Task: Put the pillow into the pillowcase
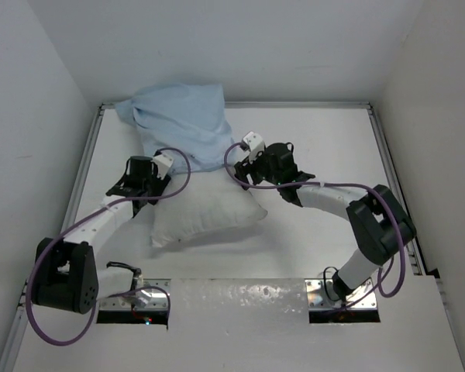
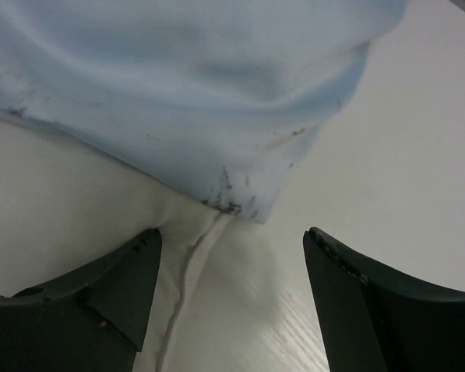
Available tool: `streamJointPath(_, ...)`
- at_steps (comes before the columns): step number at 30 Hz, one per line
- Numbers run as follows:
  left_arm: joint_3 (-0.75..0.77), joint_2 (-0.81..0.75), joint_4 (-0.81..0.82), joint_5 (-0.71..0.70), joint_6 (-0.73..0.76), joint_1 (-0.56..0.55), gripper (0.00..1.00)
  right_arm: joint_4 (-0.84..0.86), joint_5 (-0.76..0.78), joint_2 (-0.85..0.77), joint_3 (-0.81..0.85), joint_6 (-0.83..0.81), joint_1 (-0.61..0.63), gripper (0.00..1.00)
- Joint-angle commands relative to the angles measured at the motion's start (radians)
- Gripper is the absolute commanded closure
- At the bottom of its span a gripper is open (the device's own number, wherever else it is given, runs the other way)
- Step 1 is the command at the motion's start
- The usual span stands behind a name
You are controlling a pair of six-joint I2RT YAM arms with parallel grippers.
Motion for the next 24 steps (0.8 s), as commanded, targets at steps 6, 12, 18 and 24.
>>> streamJointPath(6,-0.039,0.038,0.312,0.018,0.003,0.014,0.84,0.429,-0.2,0.061,-0.045,0.095,0.006,0.19)
streamJointPath(12,-0.002,0.029,0.291,-0.035,0.006,0.022,1.0,0.439,0.038,0.194,0.083,0.169,0.006,0.38)
streamJointPath(18,-0.007,0.051,0.314,-0.055,0.006,0.144,0.79,0.467,0.071,0.291,0.148,0.18,0.006,0.58)
streamJointPath(24,0.035,0.124,0.28,0.214,-0.014,0.274,0.45,0.522,0.027,0.287,0.111,0.184,0.006,0.93)
